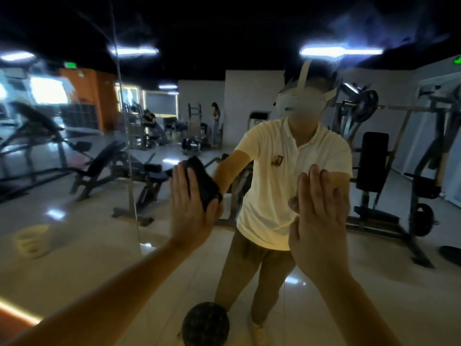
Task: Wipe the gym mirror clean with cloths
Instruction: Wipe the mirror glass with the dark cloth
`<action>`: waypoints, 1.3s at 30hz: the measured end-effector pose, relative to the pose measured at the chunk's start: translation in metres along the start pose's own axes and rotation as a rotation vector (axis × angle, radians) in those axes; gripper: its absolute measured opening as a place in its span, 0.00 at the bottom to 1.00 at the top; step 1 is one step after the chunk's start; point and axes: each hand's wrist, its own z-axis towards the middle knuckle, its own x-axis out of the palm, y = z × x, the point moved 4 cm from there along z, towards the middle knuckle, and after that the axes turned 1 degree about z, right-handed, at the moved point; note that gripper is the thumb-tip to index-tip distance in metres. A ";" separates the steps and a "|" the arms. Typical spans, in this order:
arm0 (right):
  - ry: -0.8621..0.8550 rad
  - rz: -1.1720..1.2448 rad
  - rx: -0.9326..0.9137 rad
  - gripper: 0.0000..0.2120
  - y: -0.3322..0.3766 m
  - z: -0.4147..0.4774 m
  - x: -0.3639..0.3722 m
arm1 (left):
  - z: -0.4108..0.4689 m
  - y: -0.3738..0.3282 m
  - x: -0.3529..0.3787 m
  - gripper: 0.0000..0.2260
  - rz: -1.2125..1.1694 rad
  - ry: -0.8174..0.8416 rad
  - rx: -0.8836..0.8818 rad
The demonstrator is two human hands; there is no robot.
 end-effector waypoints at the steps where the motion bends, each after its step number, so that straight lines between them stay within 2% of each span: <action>1: 0.006 -0.006 -0.005 0.35 0.000 0.000 0.000 | 0.002 -0.021 0.007 0.37 -0.033 -0.001 0.035; 4: 0.010 -0.021 -0.005 0.36 -0.001 0.000 0.000 | 0.008 -0.091 0.022 0.36 -0.086 0.031 0.176; 6: 0.018 -0.038 0.010 0.37 0.000 0.001 0.001 | 0.002 -0.123 0.030 0.34 -0.038 0.067 0.332; 8: 0.023 -0.041 0.043 0.41 0.003 0.000 0.003 | -0.009 -0.127 0.036 0.30 0.052 0.077 0.502; 10: 0.015 -0.030 0.064 0.42 0.007 -0.003 0.006 | -0.014 -0.106 0.037 0.29 0.084 0.089 0.592; 12: 0.005 -0.010 0.075 0.43 0.012 -0.007 0.010 | -0.008 -0.068 0.028 0.31 0.031 0.080 0.482; 15: 0.012 -0.042 0.126 0.44 0.020 -0.008 0.015 | 0.026 -0.017 0.002 0.35 0.012 -0.035 0.155; 18: 0.028 -0.057 0.185 0.43 0.028 -0.007 0.019 | 0.054 -0.025 -0.004 0.35 -0.084 -0.164 -0.027; 19: 0.032 -0.057 0.199 0.44 0.030 -0.007 0.019 | 0.050 -0.036 0.003 0.35 -0.131 -0.148 0.005; 21: 0.037 -0.057 0.211 0.45 0.030 -0.007 0.020 | 0.013 -0.060 0.025 0.37 -0.129 -0.019 0.241; 24: 0.043 -0.085 0.209 0.48 0.030 -0.007 0.018 | -0.071 -0.052 0.056 0.37 0.119 0.177 0.712; 26: 0.050 -0.102 0.226 0.48 0.032 -0.006 0.018 | -0.088 -0.037 0.059 0.36 0.165 0.193 0.826; 28: 0.060 -0.088 0.265 0.48 0.036 -0.005 0.019 | -0.061 -0.033 0.047 0.37 0.118 0.159 0.804; 31: 0.039 -0.014 0.331 0.48 0.047 -0.003 0.023 | 0.028 -0.039 0.011 0.36 -0.070 -0.003 0.518; 34: 0.006 0.035 0.349 0.47 0.059 -0.005 0.032 | 0.084 -0.043 -0.012 0.34 -0.152 -0.148 0.287; 36: 0.016 0.044 0.313 0.46 0.068 -0.011 0.038 | 0.073 -0.049 -0.003 0.35 -0.167 -0.125 0.318; 37: 0.024 0.048 0.290 0.44 0.071 -0.014 0.041 | 0.052 -0.054 0.009 0.35 -0.142 -0.063 0.411; 39: 0.047 0.050 0.256 0.39 0.073 -0.022 0.044 | -0.009 -0.058 0.036 0.37 -0.004 0.084 0.708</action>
